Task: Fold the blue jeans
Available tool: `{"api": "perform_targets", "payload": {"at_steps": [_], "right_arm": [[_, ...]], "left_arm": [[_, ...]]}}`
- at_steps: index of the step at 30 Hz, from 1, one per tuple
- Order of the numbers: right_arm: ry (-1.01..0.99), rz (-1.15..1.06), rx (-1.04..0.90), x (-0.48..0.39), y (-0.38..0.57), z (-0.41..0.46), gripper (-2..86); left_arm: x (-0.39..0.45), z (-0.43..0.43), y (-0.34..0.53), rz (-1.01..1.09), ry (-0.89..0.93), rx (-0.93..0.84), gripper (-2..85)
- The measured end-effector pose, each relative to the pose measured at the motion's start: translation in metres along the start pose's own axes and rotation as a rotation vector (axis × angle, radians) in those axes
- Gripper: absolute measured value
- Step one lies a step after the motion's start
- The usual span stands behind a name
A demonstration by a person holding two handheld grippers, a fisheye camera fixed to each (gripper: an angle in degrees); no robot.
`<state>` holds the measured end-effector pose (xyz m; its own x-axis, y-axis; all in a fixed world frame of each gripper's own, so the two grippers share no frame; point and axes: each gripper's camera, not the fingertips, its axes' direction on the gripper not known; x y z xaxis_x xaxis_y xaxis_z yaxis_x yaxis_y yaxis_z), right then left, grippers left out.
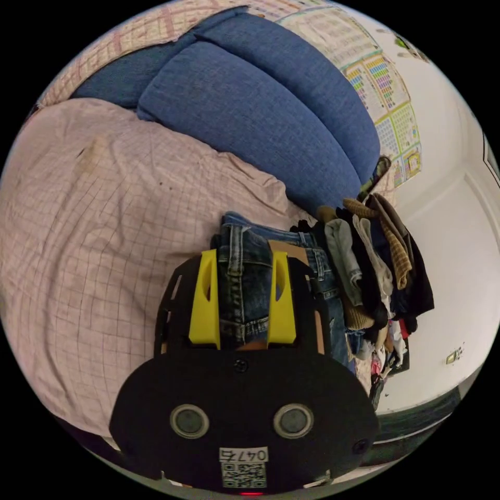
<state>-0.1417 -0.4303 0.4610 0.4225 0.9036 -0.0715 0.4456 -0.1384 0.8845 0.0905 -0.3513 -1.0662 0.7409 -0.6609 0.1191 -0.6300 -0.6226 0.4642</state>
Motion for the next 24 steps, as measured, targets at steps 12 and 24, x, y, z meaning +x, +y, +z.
{"api": "perform_targets", "payload": {"at_steps": [12, 24], "right_arm": [[-0.002, 0.017, -0.056, -0.023, 0.006, 0.049, 6.8], [-0.363, 0.757, 0.43, 0.124, 0.145, 0.045, 1.4]], "left_arm": [[0.016, 0.034, -0.094, -0.03, 0.091, -0.042, -0.9], [-0.004, 0.104, -0.205, -0.037, 0.125, -0.086, -1.0]]}}
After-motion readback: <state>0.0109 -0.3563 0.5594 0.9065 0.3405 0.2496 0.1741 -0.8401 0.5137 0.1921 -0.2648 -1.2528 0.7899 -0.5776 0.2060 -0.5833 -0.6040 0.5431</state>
